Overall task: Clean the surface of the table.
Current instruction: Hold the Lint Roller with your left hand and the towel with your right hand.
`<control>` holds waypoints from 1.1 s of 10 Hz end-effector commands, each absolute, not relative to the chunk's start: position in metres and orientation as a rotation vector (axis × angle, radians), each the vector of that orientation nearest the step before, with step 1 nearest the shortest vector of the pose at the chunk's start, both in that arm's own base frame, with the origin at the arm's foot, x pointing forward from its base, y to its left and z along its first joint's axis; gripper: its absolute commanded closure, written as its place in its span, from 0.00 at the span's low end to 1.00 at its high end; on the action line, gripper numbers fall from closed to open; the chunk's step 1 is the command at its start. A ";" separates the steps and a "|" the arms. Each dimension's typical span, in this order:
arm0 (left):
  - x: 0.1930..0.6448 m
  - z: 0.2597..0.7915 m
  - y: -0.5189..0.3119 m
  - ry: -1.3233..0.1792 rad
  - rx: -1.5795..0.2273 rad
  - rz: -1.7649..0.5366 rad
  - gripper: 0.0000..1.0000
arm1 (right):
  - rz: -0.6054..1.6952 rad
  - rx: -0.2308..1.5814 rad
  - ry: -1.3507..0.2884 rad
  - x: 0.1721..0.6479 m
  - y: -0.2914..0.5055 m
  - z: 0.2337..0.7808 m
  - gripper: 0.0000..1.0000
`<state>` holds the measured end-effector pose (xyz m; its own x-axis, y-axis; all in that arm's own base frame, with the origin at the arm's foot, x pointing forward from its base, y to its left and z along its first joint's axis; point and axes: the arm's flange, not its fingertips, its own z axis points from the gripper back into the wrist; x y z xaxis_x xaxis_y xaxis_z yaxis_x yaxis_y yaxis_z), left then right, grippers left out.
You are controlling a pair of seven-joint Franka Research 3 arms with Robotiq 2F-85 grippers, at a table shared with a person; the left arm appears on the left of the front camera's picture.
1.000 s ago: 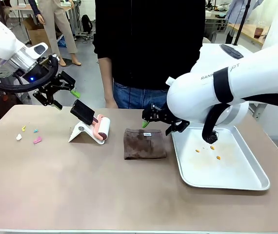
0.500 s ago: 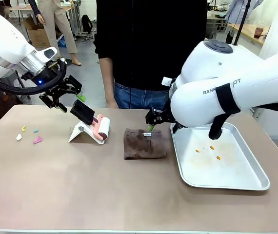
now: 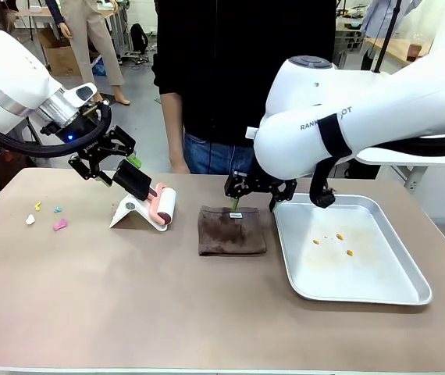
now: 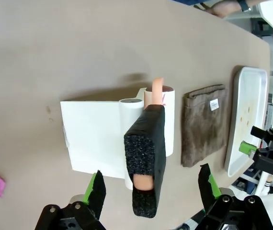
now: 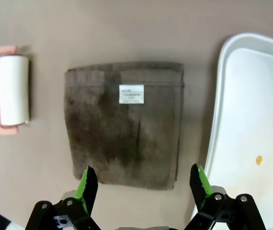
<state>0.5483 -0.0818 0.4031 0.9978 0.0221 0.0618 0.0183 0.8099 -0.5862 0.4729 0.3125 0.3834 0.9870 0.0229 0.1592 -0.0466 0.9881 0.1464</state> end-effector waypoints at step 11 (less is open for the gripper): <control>0.538 0.387 -0.071 -0.053 -0.744 0.068 0.00 | -0.037 0.000 -0.121 0.516 0.346 0.338 0.00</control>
